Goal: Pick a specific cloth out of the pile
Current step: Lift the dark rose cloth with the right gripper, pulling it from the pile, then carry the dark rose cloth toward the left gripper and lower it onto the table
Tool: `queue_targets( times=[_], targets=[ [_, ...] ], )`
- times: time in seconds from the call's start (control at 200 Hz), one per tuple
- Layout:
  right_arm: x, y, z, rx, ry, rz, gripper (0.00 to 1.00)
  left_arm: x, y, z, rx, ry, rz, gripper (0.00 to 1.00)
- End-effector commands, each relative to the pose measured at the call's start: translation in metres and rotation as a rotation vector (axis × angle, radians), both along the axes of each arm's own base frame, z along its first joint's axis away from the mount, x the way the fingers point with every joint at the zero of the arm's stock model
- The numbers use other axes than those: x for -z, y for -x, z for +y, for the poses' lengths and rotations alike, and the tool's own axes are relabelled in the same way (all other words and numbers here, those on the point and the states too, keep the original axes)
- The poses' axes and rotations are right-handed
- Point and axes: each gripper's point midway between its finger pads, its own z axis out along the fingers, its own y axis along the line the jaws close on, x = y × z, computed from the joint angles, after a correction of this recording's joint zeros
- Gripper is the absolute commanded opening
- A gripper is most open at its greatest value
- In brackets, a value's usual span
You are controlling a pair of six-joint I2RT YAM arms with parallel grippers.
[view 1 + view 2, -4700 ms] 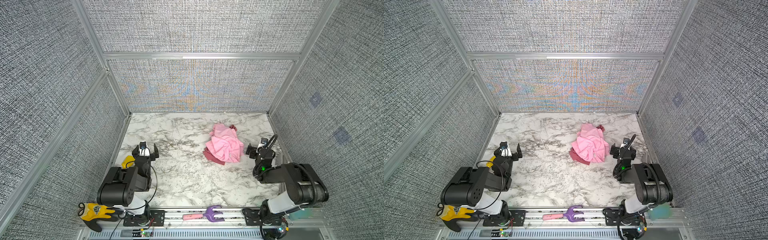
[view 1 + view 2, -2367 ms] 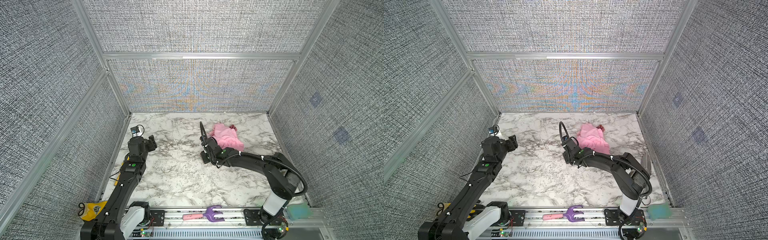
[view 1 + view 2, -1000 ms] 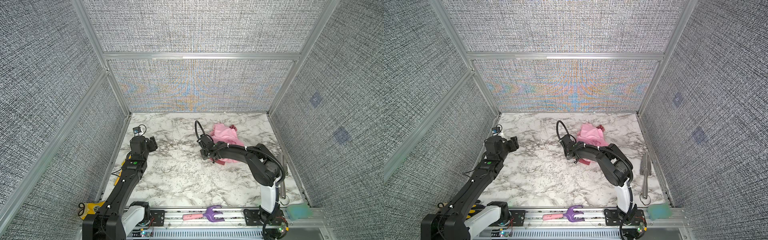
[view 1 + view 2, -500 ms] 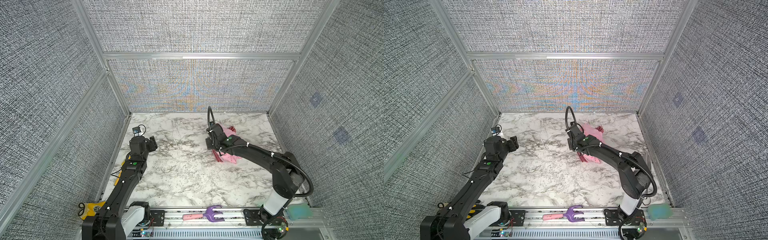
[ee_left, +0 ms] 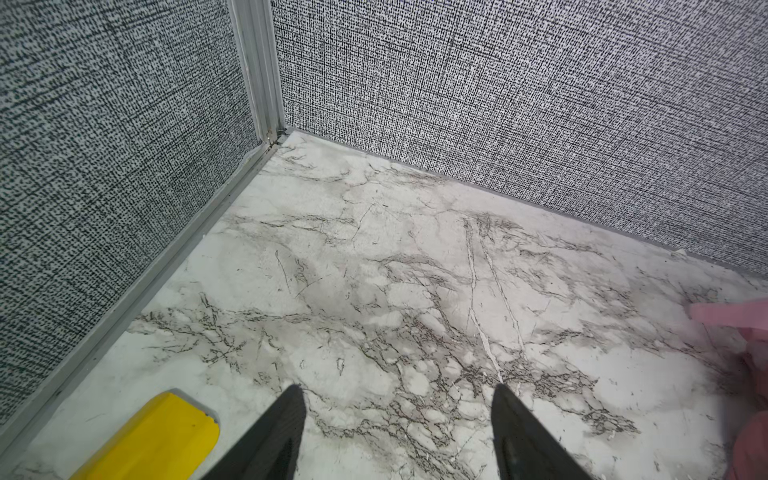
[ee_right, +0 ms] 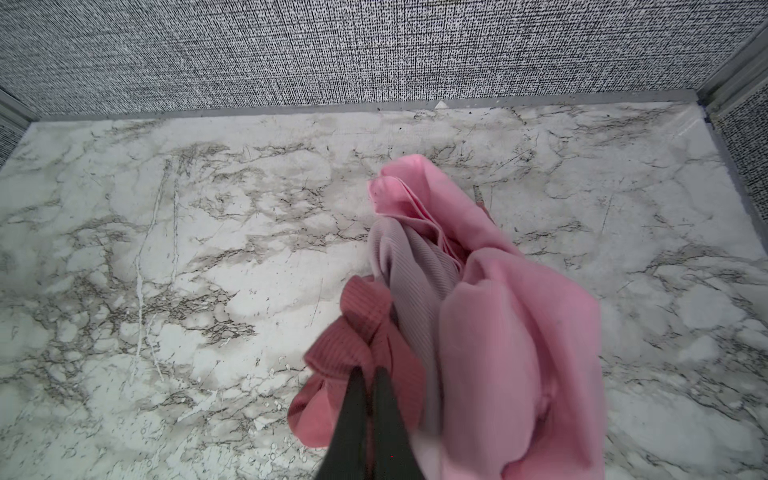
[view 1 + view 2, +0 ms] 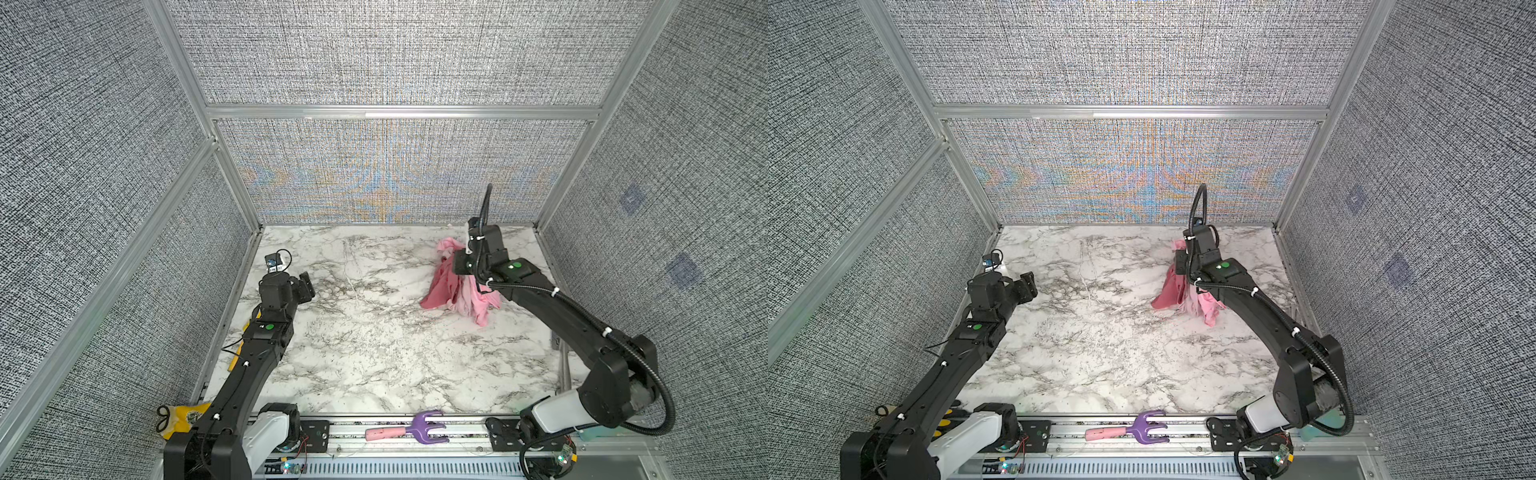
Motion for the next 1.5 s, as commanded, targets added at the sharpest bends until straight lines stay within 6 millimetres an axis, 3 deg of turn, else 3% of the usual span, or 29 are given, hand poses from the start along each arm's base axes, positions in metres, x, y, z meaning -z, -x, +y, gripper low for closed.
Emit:
queue_targets(
  times=[0.0,0.245,0.43,0.821,0.951,1.061,1.496],
  targets=[
    [-0.022,-0.003,-0.002,-0.015,-0.077,-0.056,0.0,-0.012,-0.003,-0.001,0.005,-0.004,-0.037,0.73],
    [-0.064,-0.002,-0.01,-0.043,-0.159,-0.124,0.0,-0.015,-0.005,-0.002,0.013,0.001,-0.037,0.73],
    [-0.125,0.001,-0.001,-0.121,-0.206,-0.22,0.0,-0.024,-0.005,-0.004,0.022,0.006,-0.049,0.72],
    [-0.268,0.029,0.055,-0.463,-0.482,-0.427,0.0,-0.042,-0.004,-0.005,0.027,0.013,-0.079,0.72],
    [-0.303,0.039,0.074,-0.584,-0.553,-0.458,0.0,-0.05,-0.001,-0.005,0.028,0.02,-0.094,0.72],
    [-0.319,0.043,0.092,-0.683,-0.579,-0.458,0.0,-0.056,0.001,-0.005,0.028,0.023,-0.112,0.72],
    [-0.33,0.051,0.138,-0.859,-0.628,-0.412,0.0,-0.082,0.018,-0.005,0.034,0.048,-0.18,0.73]
  ],
)
